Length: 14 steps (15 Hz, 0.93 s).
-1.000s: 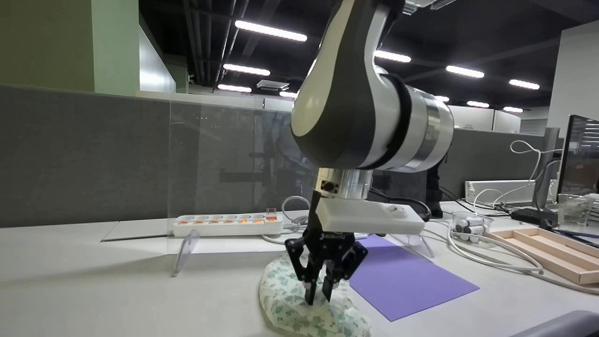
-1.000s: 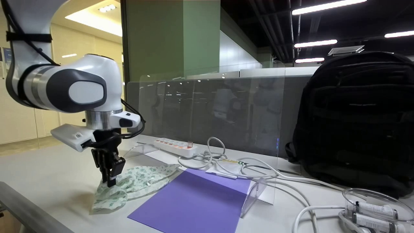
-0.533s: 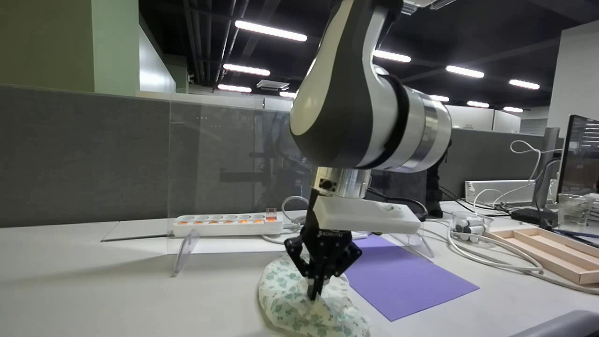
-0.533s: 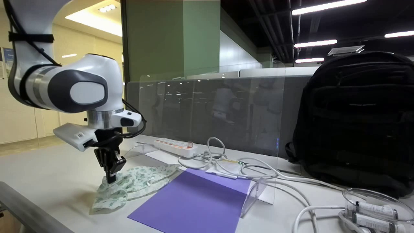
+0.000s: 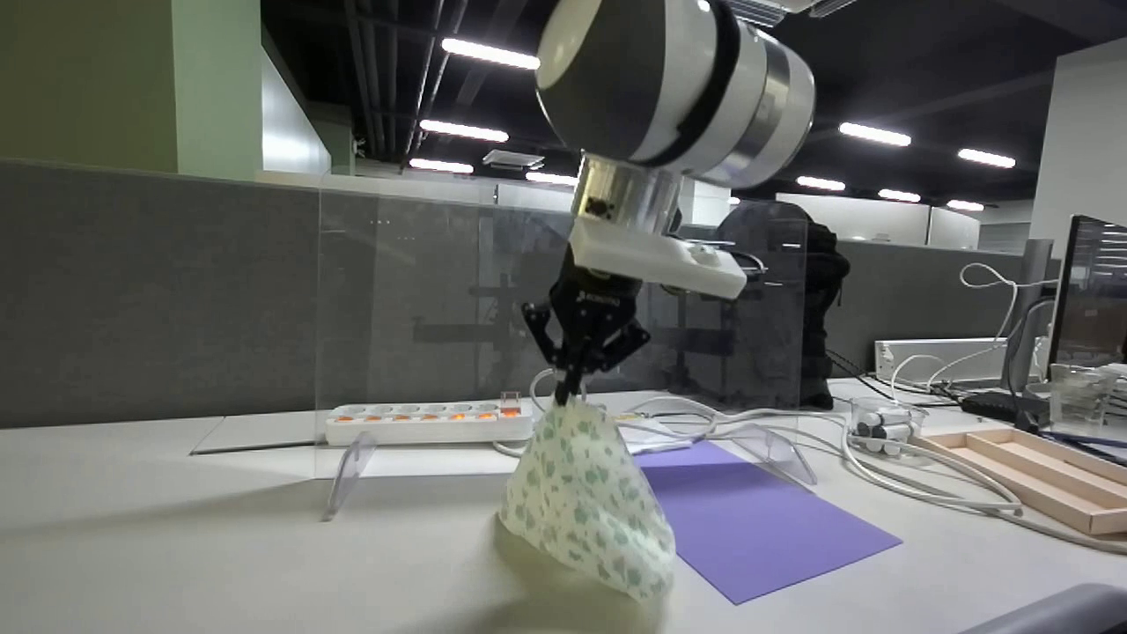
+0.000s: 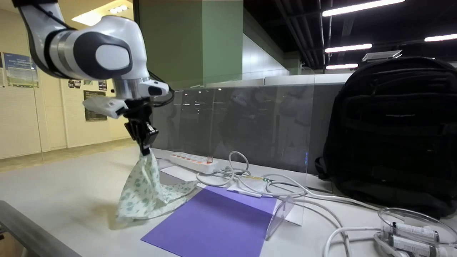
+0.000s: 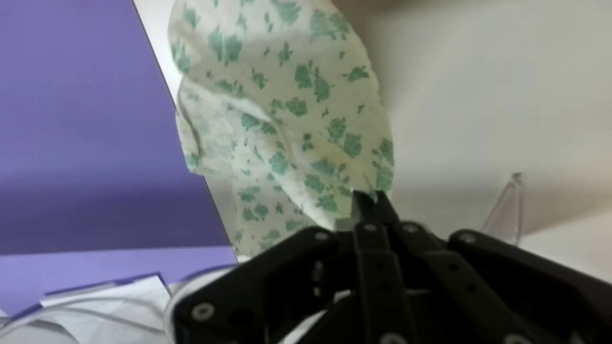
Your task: Hang the cloth on the screen
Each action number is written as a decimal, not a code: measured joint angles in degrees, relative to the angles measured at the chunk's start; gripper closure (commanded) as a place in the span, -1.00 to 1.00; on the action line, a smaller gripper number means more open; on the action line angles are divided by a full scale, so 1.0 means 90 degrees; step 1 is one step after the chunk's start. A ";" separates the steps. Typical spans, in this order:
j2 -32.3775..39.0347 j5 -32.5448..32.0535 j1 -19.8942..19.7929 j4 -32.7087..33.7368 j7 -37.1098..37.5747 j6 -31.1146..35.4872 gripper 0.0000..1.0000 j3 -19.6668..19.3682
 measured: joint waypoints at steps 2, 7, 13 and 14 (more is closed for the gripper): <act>-0.0582 0.0341 0.0047 0.0279 -0.0136 -0.0645 0.99 -0.0031; -0.1615 0.0364 0.0297 0.0738 -0.0135 -0.1616 0.97 -0.0410; -0.1277 0.0161 0.0330 0.0670 -0.0131 -0.1251 0.99 -0.0462; -0.1255 0.0034 0.0311 0.0676 -0.0127 -0.1081 0.99 -0.0491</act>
